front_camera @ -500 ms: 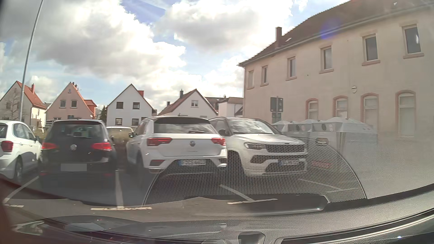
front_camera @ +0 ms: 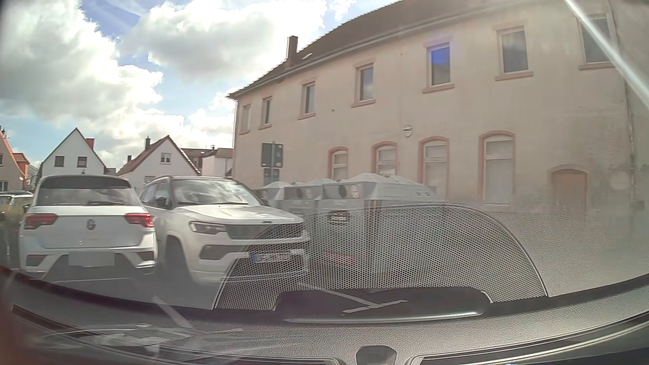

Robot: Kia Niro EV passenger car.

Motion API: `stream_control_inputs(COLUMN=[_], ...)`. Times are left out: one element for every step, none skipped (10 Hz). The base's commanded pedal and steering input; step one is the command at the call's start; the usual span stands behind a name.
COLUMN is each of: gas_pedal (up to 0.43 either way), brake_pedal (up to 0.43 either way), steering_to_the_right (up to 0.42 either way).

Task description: Follow the waypoints while adhering to traffic rules and regulations

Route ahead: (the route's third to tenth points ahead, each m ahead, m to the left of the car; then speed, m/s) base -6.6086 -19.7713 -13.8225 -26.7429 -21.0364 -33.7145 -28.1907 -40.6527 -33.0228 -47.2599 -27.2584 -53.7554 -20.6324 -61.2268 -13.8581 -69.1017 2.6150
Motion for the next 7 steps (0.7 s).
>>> stream_control_inputs(gas_pedal=[0.0,0.0,0.0,0.0,0.0,0.0,0.0], brake_pedal=[0.0,0.0,0.0,0.0,0.0,0.0,0.0], steering_to_the_right=[0.869,0.851,0.835,0.813,0.787,0.766,0.753])
